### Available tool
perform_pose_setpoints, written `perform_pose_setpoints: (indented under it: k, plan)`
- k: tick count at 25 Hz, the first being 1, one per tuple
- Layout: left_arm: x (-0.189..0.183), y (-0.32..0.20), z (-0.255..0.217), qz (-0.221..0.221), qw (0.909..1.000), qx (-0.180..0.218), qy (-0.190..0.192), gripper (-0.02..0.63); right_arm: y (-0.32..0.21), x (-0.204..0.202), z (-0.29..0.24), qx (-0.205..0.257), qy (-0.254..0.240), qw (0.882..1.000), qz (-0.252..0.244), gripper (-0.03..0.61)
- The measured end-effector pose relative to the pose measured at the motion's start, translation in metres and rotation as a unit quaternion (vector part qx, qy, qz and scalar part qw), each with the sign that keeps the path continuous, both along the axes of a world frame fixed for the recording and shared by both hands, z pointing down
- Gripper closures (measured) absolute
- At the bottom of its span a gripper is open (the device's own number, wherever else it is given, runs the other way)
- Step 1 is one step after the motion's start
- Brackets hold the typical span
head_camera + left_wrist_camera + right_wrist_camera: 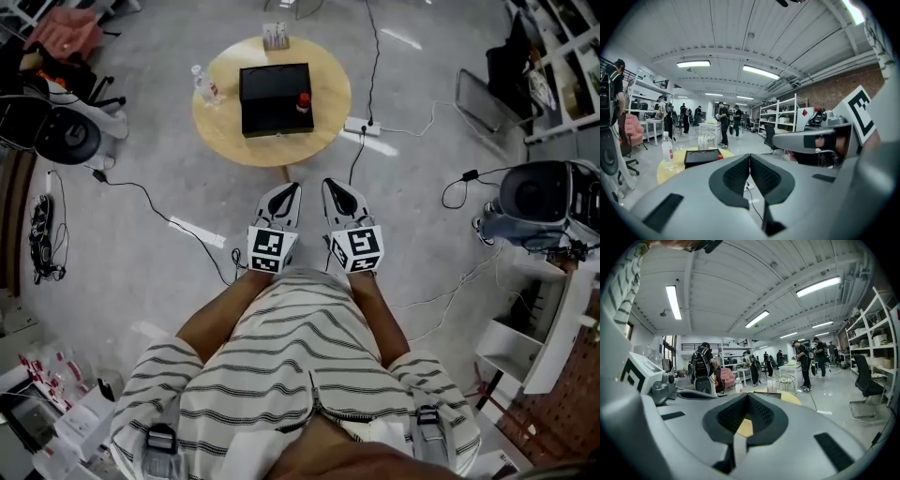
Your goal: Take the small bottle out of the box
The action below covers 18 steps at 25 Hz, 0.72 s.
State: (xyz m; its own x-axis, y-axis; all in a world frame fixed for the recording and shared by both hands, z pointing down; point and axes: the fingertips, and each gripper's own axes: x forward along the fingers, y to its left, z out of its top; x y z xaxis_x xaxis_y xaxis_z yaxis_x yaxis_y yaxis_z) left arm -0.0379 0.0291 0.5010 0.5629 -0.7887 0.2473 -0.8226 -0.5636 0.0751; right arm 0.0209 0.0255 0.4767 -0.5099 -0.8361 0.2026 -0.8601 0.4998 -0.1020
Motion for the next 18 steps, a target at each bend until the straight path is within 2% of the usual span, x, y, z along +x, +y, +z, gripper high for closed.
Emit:
perform_pose_setpoints:
  k: [7, 18]
  plan:
    - [-0.022, -0.048, -0.003, 0.036, 0.9993, -0.010, 0.004, 0.592, -0.050, -0.016, -0.003, -0.011, 0.016, 0.999, 0.041, 0.560]
    - [-0.044, -0.090, 0.002, 0.052, 0.9984, -0.018, 0.013, 0.592, -0.089, -0.037, -0.002, -0.025, 0.030, 0.998, 0.056, 0.560]
